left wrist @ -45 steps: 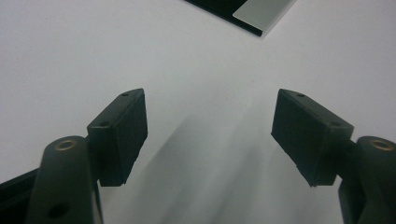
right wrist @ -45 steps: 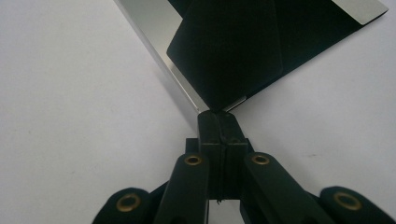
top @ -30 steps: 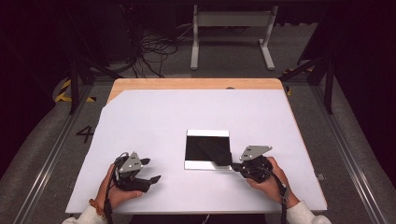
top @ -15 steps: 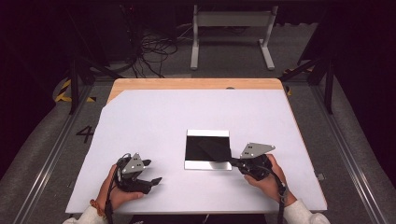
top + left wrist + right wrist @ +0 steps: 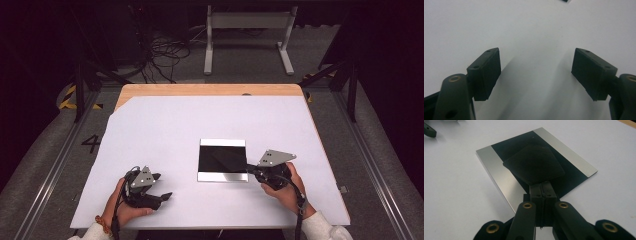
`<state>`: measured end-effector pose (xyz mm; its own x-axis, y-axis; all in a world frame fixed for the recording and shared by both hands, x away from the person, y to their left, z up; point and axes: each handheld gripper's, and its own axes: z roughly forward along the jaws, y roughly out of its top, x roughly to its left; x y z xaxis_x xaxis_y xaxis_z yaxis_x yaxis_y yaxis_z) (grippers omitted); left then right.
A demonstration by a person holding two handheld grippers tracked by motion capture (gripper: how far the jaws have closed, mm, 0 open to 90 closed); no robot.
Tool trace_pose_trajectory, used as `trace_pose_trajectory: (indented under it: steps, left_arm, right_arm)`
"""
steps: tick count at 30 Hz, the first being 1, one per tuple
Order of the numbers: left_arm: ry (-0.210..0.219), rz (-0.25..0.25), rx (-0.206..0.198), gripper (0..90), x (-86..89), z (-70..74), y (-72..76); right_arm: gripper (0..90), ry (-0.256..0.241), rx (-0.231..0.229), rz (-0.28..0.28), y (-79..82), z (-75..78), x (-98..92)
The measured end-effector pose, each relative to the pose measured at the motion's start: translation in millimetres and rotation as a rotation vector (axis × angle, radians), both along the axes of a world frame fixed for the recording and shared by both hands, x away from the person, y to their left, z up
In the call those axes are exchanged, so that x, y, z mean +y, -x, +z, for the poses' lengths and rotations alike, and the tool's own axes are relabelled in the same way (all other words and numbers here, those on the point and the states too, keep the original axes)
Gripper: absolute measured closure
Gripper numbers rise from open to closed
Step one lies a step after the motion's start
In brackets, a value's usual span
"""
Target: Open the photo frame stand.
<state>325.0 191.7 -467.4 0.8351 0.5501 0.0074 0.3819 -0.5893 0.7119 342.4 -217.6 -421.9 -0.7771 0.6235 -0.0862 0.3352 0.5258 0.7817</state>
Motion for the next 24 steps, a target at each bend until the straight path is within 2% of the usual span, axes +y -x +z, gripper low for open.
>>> trace_pose_trajectory:
  steps: [8, 24]
  left_arm:
    - [0.000, -0.002, -0.001, 24.0, -4.6, 0.0, -1.6]
    - [0.001, -0.001, -0.006, 23.9, -4.6, 0.3, -1.1]
  right_arm:
    - [90.0, -0.065, -0.003, -0.025, -5.2, 2.5, -1.2]
    - [90.0, -0.097, -0.012, -0.033, -9.7, 8.2, 5.4]
